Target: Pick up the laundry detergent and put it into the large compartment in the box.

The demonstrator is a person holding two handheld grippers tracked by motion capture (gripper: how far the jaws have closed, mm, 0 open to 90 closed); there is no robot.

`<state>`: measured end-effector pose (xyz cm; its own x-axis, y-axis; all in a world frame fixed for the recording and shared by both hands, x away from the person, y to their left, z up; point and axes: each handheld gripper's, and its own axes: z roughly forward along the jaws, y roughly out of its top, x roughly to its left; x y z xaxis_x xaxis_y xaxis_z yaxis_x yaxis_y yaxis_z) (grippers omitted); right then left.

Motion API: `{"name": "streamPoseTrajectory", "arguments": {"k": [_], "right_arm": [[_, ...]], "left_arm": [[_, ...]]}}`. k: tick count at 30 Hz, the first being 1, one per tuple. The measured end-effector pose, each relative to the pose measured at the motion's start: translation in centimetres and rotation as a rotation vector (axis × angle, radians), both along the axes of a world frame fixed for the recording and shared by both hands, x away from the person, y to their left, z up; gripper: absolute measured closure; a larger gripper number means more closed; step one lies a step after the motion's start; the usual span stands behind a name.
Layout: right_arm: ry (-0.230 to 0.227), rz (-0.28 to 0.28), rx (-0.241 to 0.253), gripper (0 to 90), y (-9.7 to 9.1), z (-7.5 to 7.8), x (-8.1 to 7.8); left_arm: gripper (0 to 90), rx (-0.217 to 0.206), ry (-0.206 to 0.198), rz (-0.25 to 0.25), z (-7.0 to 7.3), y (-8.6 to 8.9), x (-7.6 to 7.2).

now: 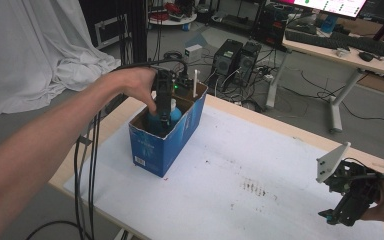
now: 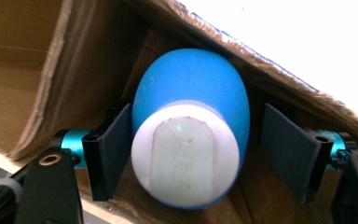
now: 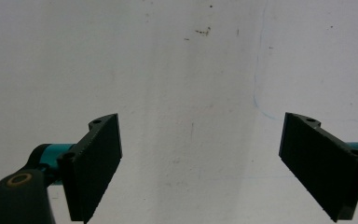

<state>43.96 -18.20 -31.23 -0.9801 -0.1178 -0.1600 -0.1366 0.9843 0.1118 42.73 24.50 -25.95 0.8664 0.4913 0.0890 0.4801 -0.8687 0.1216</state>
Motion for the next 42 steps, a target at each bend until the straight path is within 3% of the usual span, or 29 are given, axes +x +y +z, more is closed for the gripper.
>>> {"name": "streamPoseTrajectory", "arguments": {"k": [10, 21, 22, 28, 37, 42], "right_arm": [[-0.003, 0.008, -0.002, 12.3, 0.1, 0.1, -0.1], [-0.006, -0.002, 0.002, 12.3, -0.2, 0.3, -0.2], [-0.006, -0.001, 0.003, 12.3, -0.2, 0.3, -0.2], [-0.007, 0.004, 0.007, 12.3, -0.2, 0.4, -0.3], [-0.015, 0.004, 0.013, 12.2, -0.3, 0.6, -0.5], [-0.014, -0.001, 0.007, 12.3, -0.3, 0.6, -0.6]], "left_arm": [[23.7, 0.018, -0.031, 0.008, 1.4, -0.1, -0.1], [23.7, 0.043, -0.075, -0.021, 5.5, -1.3, -0.3], [23.7, 0.047, -0.085, -0.033, 6.4, -1.9, -0.5], [20.9, 0.025, -0.121, -0.076, 7.9, -4.2, -1.0], [20.5, 0.021, -0.129, -0.179, 8.6, -8.7, -1.6], [19.9, 0.005, -0.118, -0.249, 8.1, -11.8, -2.1]]}}
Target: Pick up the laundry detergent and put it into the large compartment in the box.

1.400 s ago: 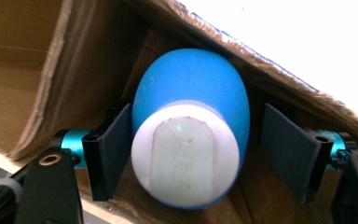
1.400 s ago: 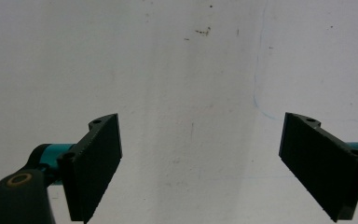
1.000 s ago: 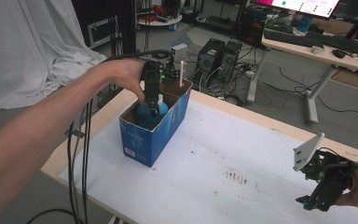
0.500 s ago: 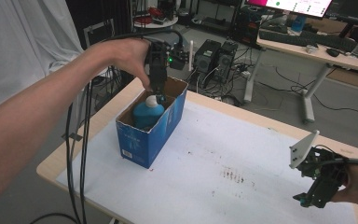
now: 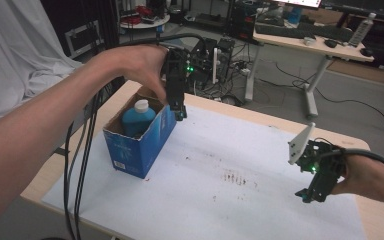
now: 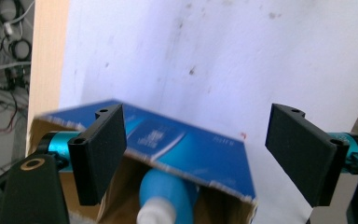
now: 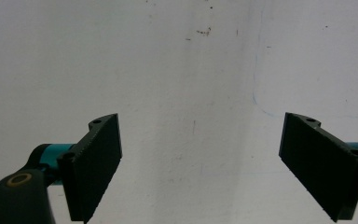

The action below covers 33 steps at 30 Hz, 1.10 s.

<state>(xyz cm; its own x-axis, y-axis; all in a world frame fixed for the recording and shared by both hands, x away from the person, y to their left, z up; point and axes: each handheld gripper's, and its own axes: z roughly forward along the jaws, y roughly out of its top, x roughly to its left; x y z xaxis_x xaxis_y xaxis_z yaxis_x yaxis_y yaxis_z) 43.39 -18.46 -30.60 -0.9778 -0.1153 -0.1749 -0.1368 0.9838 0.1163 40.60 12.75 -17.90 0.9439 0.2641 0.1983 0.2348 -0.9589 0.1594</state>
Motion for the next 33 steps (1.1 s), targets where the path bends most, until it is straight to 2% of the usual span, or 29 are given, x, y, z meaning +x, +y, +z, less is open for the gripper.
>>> {"name": "streamPoseTrajectory", "arguments": {"k": [5, 10, 16, 22, 27, 33], "right_arm": [[0.0, -0.004, -0.001, 12.2, 0.1, 0.1, 0.0], [-0.002, -0.008, 0.002, 12.2, 0.1, 0.1, -0.1], [-0.01, -0.019, 0.0, 12.3, 0.1, 0.2, -0.1], [-0.015, -0.023, 0.001, 12.2, 0.1, 0.2, -0.5], [-0.021, -0.03, 0.009, 12.3, -0.1, 0.4, -0.6], [-0.028, -0.038, 0.008, 12.2, -0.2, 0.7, -0.8]], "left_arm": [[16.2, -0.023, 0.009, -0.067, -0.8, -2.6, -0.4], [16.2, 0.009, 0.021, -0.103, -1.9, -4.4, -0.7], [16.2, 0.019, 0.04, -0.134, -3.8, -6.1, -0.9], [16.2, 0.044, 0.052, -0.159, -6.9, -7.8, -1.1], [16.2, 0.064, 0.079, -0.17, -9.7, -8.6, -1.4], [16.2, 0.061, 0.088, -0.166, -11.9, -8.7, -1.2]]}}
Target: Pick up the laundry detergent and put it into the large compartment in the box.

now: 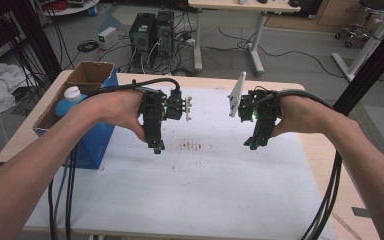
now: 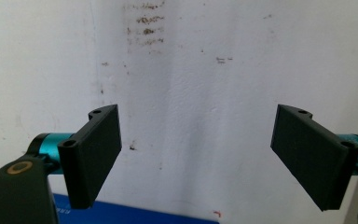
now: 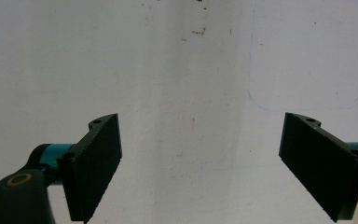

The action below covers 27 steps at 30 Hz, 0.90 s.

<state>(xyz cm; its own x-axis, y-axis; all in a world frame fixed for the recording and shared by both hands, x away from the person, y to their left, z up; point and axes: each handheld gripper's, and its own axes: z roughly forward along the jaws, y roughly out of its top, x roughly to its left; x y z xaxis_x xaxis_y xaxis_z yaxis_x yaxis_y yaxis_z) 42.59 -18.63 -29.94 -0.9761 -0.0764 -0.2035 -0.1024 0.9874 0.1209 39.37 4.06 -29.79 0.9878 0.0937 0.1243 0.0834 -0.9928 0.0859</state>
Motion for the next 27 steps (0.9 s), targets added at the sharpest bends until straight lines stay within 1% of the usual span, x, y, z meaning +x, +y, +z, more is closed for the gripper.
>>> {"name": "streamPoseTrajectory", "arguments": {"k": [5, 9, 15, 18, 20, 22, 26, 27], "right_arm": [[-0.009, -0.006, -0.001, 12.3, -0.1, 0.2, -0.3], [-0.01, -0.009, -0.004, 12.2, -0.2, 0.3, -0.4], [-0.012, -0.013, -0.005, 12.2, -0.1, 0.3, -0.5], [-0.013, -0.013, -0.006, 12.2, 0.0, 0.4, -0.6], [-0.013, -0.012, -0.007, 12.3, 0.0, 0.4, -0.7], [-0.015, -0.009, -0.008, 12.3, 0.0, 0.4, -0.7], [-0.016, -0.008, -0.013, 12.2, 0.0, 0.3, -0.7], [-0.016, -0.009, -0.014, 12.2, 0.0, 0.3, -0.6]], "left_arm": [[16.2, 0.035, -0.014, -0.001, -1.0, -0.1, 0.0], [16.2, 0.034, -0.016, -0.01, -1.2, -0.3, -0.1], [16.2, 0.066, -0.025, -0.026, -1.8, -0.7, -0.3], [16.2, 0.066, -0.015, -0.029, -2.2, -0.9, -0.4], [16.2, 0.075, -0.01, -0.027, -2.4, -0.9, -0.5], [16.2, 0.086, -0.014, -0.036, -2.5, -1.0, -0.5], [16.2, 0.082, -0.012, -0.037, -2.6, -1.2, -0.5], [16.2, 0.087, -0.015, -0.038, -2.6, -1.2, -0.5]]}}
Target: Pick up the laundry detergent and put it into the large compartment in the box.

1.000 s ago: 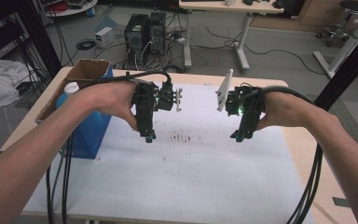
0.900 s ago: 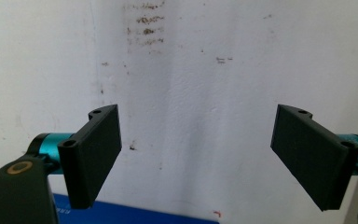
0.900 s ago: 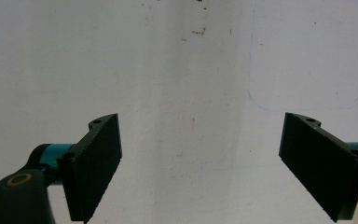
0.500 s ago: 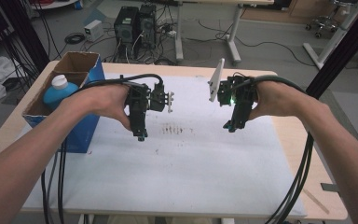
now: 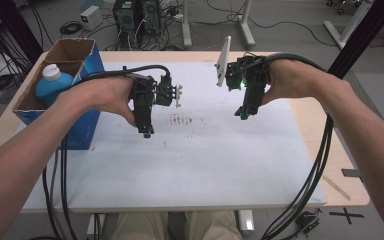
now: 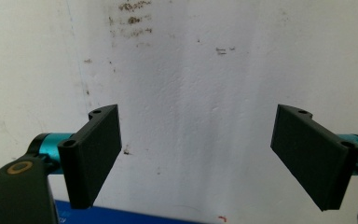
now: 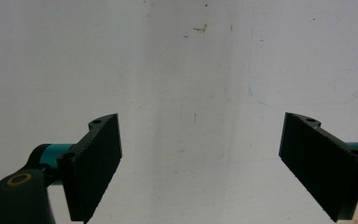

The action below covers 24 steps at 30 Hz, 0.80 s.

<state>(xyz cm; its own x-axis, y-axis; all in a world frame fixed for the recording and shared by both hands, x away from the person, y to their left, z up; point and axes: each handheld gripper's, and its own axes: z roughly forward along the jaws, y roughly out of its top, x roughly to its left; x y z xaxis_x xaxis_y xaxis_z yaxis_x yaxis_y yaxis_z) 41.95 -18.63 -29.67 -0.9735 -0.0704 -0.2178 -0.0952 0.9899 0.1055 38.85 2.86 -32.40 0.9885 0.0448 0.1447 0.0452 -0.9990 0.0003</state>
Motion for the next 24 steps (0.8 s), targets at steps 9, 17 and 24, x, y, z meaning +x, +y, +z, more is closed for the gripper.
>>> {"name": "streamPoseTrajectory", "arguments": {"k": [9, 17, 24], "right_arm": [[0.003, -0.005, 0.001, 12.2, 0.14, -0.09, 0.1], [0.003, -0.001, -0.006, 12.2, 0.39, -0.22, 0.08], [0.004, 0.007, -0.005, 12.3, 0.44, -0.23, 0.13]], "left_arm": [[16.2, 0.006, -0.005, 0.004, -0.25, 0.09, 0.18], [16.2, 0.0, 0.0, 0.008, -0.67, 0.09, 0.18], [16.2, 0.005, 0.003, 0.009, -0.8, 0.16, 0.12]]}}
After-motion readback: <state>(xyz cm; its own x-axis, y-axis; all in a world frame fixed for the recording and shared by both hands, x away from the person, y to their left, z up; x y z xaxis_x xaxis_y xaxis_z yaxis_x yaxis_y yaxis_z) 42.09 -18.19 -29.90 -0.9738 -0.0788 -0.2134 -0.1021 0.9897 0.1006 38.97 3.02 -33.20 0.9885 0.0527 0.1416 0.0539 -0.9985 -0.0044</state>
